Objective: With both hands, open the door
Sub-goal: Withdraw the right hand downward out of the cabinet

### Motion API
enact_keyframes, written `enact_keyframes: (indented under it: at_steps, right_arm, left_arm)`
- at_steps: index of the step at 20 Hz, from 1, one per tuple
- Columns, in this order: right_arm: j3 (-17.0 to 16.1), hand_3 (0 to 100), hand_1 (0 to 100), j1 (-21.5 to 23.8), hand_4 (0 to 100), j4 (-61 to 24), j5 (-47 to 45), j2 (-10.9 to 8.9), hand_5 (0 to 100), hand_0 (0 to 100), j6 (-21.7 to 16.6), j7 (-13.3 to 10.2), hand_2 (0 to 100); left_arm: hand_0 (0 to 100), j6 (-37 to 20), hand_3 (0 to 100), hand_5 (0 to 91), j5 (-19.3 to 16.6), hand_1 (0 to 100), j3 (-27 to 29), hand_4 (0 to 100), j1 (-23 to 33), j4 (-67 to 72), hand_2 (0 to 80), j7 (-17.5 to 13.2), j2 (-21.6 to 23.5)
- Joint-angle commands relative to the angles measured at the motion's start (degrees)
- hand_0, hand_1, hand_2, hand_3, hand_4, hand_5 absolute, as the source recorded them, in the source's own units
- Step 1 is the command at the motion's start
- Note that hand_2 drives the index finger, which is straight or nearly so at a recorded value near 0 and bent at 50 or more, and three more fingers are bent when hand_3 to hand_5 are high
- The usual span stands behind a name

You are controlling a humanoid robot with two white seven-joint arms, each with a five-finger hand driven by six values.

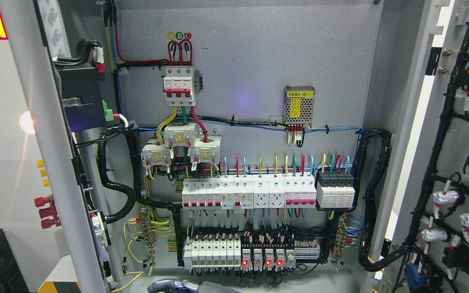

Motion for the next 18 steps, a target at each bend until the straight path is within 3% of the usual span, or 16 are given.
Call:
enact_keyframes:
  at_steps: [1, 6, 18]
  right_arm:
    - [4.74, 0, 0, -0.08, 0, -0.66, 0.08, 2.04, 0, 19, 0.15, -0.06, 0]
    - [4.65, 0, 0, -0.17, 0, -0.66, -0.01, 6.26, 0, 19, 5.5, -0.06, 0]
    - [4.39, 0, 0, -0.87, 0, 0.4, 0.25, 11.09, 0, 19, 5.78, -0.06, 0]
  left_arm:
    - [0, 0.0, 0, 0.0, 0.01, 0, 0.53, 0, 0.0, 0.0, 0.0, -0.02, -0.01]
    - [0, 0.0, 0, 0.0, 0.01, 0, 0.53, 0, 0.0, 0.0, 0.0, -0.02, -0.01]
    - [0, 0.0, 0, 0.0, -0.08, 0, 0.53, 0, 0.0, 0.0, 0.0, -0.02, -0.01]
